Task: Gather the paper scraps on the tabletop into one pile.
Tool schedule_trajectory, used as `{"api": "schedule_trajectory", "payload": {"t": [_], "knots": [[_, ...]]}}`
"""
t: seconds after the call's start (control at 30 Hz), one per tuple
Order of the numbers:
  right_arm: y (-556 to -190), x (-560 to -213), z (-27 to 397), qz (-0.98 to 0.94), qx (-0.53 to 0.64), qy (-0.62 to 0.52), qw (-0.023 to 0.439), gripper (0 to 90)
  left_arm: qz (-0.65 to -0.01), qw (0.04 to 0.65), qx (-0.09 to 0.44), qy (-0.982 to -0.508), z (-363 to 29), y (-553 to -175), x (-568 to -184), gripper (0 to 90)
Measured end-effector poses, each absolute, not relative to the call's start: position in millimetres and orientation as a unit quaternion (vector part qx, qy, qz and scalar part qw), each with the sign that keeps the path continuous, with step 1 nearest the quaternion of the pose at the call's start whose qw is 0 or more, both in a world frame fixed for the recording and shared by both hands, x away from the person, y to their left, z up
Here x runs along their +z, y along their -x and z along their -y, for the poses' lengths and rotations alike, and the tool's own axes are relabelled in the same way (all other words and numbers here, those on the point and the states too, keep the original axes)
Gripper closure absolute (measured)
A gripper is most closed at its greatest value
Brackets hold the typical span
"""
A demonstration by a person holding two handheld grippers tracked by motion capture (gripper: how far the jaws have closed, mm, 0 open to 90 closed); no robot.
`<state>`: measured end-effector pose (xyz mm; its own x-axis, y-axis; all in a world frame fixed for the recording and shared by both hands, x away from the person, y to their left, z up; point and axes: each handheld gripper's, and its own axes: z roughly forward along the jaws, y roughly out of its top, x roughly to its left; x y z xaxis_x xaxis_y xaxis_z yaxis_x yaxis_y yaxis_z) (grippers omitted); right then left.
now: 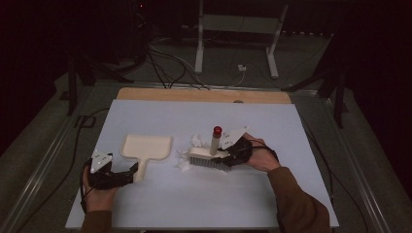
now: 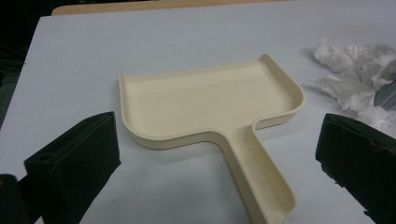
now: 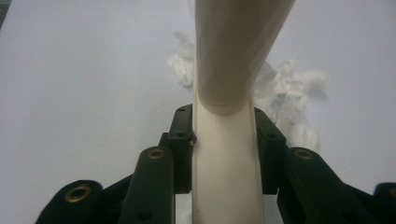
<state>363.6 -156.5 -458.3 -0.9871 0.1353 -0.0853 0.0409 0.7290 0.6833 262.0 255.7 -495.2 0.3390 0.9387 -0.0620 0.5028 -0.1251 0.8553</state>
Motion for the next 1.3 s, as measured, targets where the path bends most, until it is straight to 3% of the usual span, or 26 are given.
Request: {"api": "schedule_trajectory", "payload": {"t": [0.6,0.8,1.3], "knots": [[-349,-421,168,-0.889,0.439,-0.108,0.077,67.2,-0.512,0.416,0.260,-0.705,-255,-262,-496,0.5],[-345,-417,155,-0.865,0.456,-0.202,0.054,67.2,-0.512,0.417,0.261,-0.704,-255,-262,-495,0.5],[-333,-430,112,-0.832,0.448,-0.323,0.058,67.2,-0.512,0.418,0.261,-0.704,-256,-262,-495,0.5]]}}
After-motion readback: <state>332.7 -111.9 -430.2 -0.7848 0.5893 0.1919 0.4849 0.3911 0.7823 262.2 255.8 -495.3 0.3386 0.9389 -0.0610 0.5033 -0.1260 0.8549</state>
